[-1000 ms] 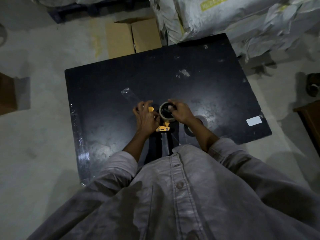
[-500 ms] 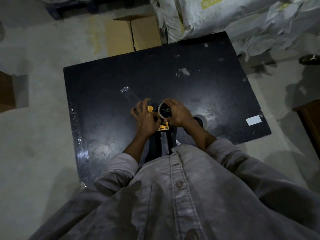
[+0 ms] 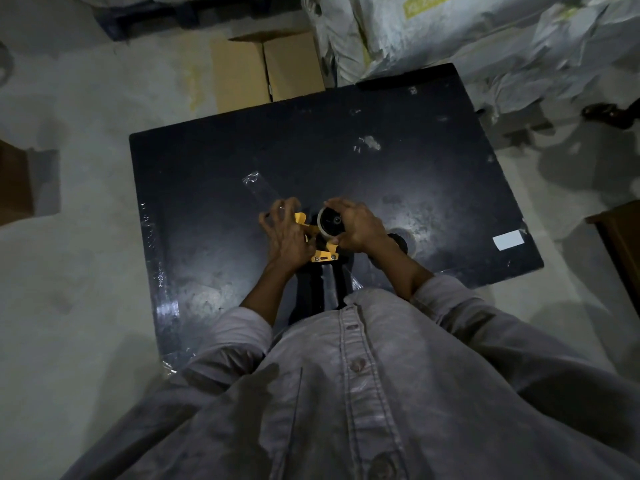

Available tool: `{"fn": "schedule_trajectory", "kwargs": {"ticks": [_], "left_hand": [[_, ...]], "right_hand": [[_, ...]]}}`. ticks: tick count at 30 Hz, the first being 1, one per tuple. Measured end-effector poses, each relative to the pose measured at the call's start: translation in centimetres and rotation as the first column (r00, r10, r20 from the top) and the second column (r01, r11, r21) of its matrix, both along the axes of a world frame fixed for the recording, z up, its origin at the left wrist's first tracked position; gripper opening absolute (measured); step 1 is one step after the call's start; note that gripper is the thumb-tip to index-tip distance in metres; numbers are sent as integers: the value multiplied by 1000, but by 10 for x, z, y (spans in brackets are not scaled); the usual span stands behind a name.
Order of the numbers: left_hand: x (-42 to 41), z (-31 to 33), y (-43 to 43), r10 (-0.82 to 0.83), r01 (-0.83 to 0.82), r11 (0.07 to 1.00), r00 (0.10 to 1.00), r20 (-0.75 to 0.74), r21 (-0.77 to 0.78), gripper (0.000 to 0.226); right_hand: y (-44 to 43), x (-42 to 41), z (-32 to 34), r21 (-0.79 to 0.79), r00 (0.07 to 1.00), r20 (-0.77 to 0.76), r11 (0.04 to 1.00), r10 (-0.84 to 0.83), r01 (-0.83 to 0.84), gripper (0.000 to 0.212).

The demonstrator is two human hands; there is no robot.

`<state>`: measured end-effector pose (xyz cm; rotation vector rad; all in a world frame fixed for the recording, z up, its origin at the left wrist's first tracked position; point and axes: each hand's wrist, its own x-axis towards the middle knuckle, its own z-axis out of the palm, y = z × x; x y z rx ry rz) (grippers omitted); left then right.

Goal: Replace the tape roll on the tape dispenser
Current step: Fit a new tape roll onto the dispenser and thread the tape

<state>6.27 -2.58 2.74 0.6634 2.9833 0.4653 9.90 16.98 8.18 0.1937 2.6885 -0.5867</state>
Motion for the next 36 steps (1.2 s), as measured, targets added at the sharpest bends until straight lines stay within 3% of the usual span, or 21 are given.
{"fn": "schedule_trajectory", "kwargs": {"ticks": [10, 17, 22, 27, 31, 36], "left_hand": [[1, 11, -5, 31, -13, 986, 994, 105, -168, 23], [-1, 10, -3, 53, -23, 972, 991, 124, -232, 28], [1, 14, -15, 56, -52, 997, 996, 65, -62, 19], [12, 19, -43, 211, -218, 964, 976, 57, 154, 17], [25, 16, -58, 261, -282, 942, 956, 134, 181, 24], [42, 9, -61, 157, -171, 971, 983, 96, 167, 40]], "right_hand": [[8, -6, -12, -53, 993, 36, 992, 114, -112, 103], [-1, 0, -7, -108, 991, -18, 985, 130, -132, 86], [-6, 1, -4, -99, 994, -33, 990, 101, -104, 75], [-1, -1, -10, -116, 997, -52, 991, 62, -68, 76], [-2, -1, -14, -95, 996, -54, 993, 65, -70, 74], [-2, 4, -15, -79, 994, -71, 993, 79, -84, 67]]}}
